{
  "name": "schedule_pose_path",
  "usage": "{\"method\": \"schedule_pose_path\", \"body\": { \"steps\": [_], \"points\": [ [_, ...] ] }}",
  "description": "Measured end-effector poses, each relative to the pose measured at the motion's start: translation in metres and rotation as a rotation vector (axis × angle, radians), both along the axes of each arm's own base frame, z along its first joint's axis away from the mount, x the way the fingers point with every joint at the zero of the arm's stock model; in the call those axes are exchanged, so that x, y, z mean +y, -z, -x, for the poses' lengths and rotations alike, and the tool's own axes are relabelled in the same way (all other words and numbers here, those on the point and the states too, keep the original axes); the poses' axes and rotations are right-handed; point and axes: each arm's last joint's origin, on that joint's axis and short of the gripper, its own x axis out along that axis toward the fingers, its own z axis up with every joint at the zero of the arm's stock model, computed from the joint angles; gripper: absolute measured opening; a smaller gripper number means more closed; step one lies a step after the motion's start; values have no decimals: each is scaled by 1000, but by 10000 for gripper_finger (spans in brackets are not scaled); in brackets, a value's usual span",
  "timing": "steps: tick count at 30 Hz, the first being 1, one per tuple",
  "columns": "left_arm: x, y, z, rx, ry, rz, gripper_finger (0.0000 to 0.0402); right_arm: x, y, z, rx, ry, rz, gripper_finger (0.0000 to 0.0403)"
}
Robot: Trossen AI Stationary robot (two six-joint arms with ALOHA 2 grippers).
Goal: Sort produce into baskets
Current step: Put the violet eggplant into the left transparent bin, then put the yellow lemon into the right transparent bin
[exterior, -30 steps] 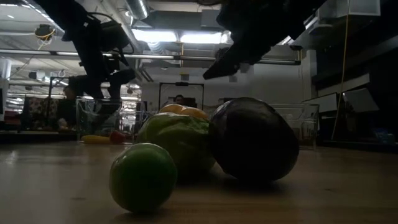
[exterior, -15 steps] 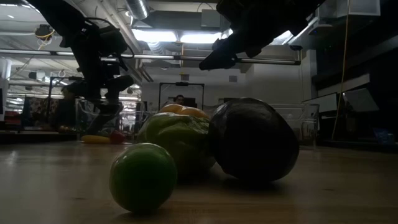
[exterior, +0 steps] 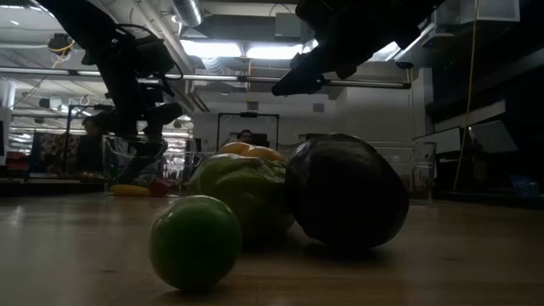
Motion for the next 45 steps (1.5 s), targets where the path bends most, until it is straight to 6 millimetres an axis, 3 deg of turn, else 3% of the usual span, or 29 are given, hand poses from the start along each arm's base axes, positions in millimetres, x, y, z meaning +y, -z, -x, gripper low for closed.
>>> {"method": "schedule_pose_path", "body": {
  "steps": [10, 21, 36, 45],
  "points": [
    [1, 0, 2, -7, -26, 4, 215, 0, 0, 0, 0, 0, 0, 325],
    [9, 0, 10, -48, -127, 10, 273, 0, 0, 0, 0, 0, 0, 325],
    [9, -1, 10, -25, -85, -4, 276, 0, 0, 0, 2, -3, -2, 325],
    [3, -16, 16, -77, -66, -55, 276, 0, 1, 1, 14, -2, 7, 325]
  ]
}}
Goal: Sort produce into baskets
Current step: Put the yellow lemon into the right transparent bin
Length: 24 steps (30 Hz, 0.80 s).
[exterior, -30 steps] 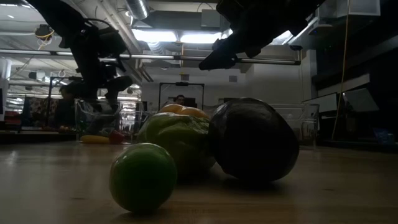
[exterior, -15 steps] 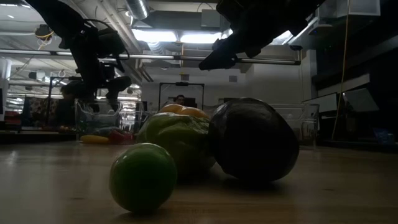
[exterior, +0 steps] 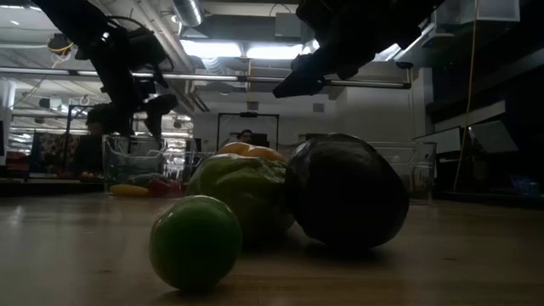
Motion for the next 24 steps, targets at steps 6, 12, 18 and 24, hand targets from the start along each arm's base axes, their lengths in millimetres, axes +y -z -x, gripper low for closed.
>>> {"method": "schedule_pose_path", "body": {
  "steps": [6, 12, 18, 24],
  "points": [
    [-11, -19, 7, -104, 43, -49, 276, -4, 1, -1, -2, 108, 95, 325],
    [-23, -32, 9, -182, 81, -91, 276, -6, 1, -1, -34, 71, 224, 325],
    [-28, -33, 6, -192, 111, -94, 276, -12, 1, -1, -51, 51, 286, 325],
    [-31, -33, 3, -201, 124, -88, 276, -23, 1, -12, -13, 52, 295, 325]
  ]
}}
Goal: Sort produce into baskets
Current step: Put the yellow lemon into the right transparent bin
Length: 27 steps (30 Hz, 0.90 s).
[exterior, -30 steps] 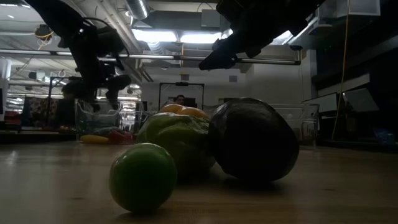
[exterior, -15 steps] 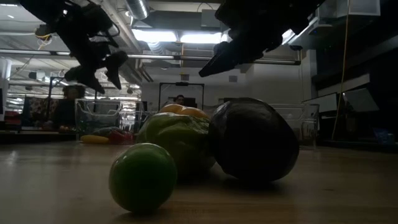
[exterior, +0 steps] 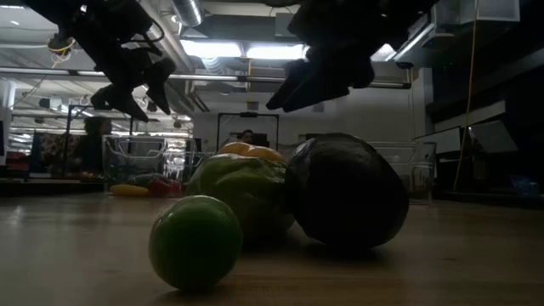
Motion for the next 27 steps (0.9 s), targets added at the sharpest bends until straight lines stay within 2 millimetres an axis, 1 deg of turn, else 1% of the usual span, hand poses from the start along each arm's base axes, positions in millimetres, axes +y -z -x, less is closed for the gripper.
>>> {"method": "schedule_pose_path", "body": {
  "steps": [4, 8, 11, 14, 21, 27],
  "points": [
    [-1, 0, -1, -9, -2, 9, 276, -3, -7, -21, 80, -39, 24, 325],
    [-1, 1, -1, -7, -3, 12, 276, -3, -5, -41, 195, -94, 68, 325],
    [-1, 1, -1, -6, -3, 12, 276, -3, 4, -54, 270, -128, 80, 325],
    [-1, 1, -1, -4, -2, 11, 276, -4, 19, -64, 329, -149, 89, 325],
    [-1, 2, -3, 4, 2, 17, 276, -4, 49, -75, 407, -157, 83, 325],
    [-1, 2, -3, 5, 2, 18, 276, -5, 59, -78, 416, -168, 110, 325]
  ]
}}
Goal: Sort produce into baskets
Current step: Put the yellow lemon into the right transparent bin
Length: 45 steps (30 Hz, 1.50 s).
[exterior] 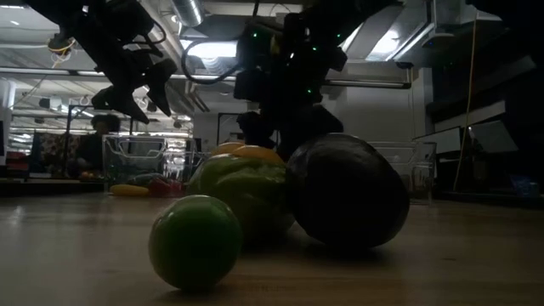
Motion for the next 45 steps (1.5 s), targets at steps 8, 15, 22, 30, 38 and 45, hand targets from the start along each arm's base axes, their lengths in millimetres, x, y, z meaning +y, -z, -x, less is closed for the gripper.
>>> {"method": "schedule_pose_path", "body": {
  "steps": [8, 15, 22, 30, 38, 45],
  "points": [
    [0, 0, 0, 3, 3, 0, 276, 0, 12, -6, -14, -3, -4, 325],
    [0, 1, 0, 11, 6, 2, 276, 0, 19, -10, -28, -2, -6, 313],
    [-1, 1, 0, 15, 7, 3, 276, 0, 26, -10, -4, 3, -10, 245],
    [-2, 3, 2, 43, 8, 27, 276, 0, 6, -4, -15, 4, -10, 206],
    [-2, 4, 2, 61, 20, 24, 276, -2, -55, 19, -73, 48, 112, 216],
    [-2, 4, 2, 62, 23, 22, 276, -8, -118, 58, -125, 130, 252, 215]
  ]
}}
